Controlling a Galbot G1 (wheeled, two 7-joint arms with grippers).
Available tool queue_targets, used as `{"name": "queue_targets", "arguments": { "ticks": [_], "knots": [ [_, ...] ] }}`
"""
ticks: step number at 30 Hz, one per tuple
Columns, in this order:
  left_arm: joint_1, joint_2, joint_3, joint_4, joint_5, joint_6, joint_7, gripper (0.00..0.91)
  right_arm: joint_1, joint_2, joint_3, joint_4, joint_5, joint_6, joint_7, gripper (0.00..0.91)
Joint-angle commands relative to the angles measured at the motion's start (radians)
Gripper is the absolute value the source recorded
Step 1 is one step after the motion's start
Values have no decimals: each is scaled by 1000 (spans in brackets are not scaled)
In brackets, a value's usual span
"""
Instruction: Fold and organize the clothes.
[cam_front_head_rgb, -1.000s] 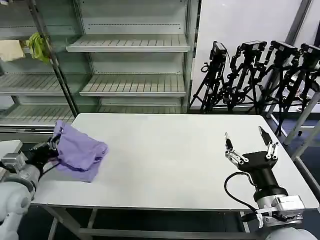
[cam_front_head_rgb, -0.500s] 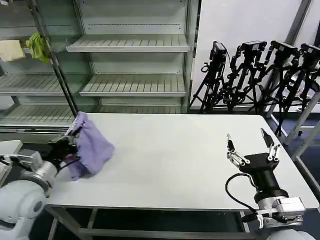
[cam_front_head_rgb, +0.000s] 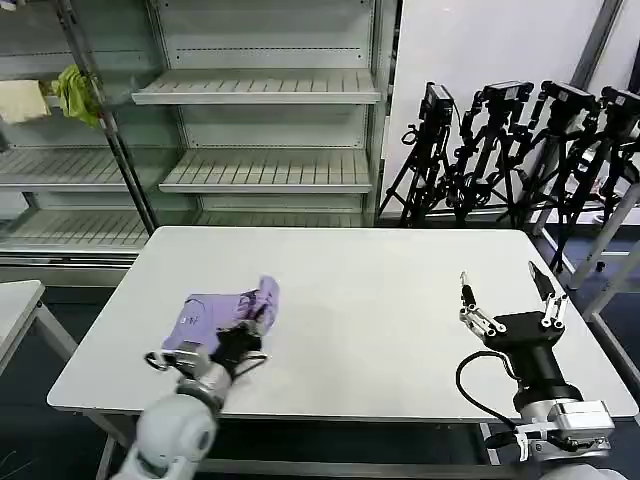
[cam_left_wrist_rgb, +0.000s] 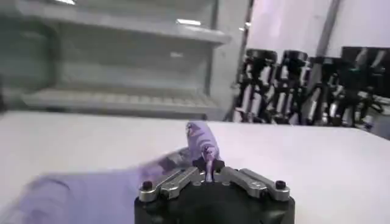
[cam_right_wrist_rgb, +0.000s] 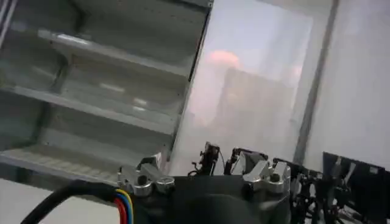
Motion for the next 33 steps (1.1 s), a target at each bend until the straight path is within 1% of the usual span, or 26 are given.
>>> {"name": "queue_targets", "arguments": {
  "ticks": [1,6,8,9,10,11,12,18,27,29,32,33],
  "knots": [
    [-19,-232,148,122,111,-33,6,20,-7,10,-2,49,-6,3,0,907],
    [-36,-287,143,166,133,-48,5,20,-13,8,-16,49,-11,0,-3,907],
    [-42,-303,142,183,136,-54,5,60,-16,4,-21,49,-9,-7,-3,907],
    [-44,-310,141,195,138,-55,5,101,-17,1,-26,49,-8,-12,-3,907],
    [-46,-314,141,196,142,-55,5,302,-17,0,-30,49,-5,-21,-3,907],
    [-47,-323,142,204,142,-56,4,736,-17,-3,-34,49,-2,-25,-3,907],
    [-47,-329,144,204,142,-57,4,907,-15,-4,-37,49,-2,-26,-5,907],
    [-40,-345,158,172,140,-77,3,907,7,-2,-46,32,20,-40,-6,907],
    [-26,-345,158,50,104,-83,6,907,13,11,-66,1,30,-43,-14,907],
    [-18,-340,153,16,102,-82,5,907,20,14,-73,-3,39,-49,-16,907],
    [-3,-317,127,-57,105,-78,5,907,42,27,-94,-24,63,-67,-29,907],
    [4,-299,103,-97,111,-78,5,907,56,35,-114,-43,85,-75,-31,907]
  ]
}}
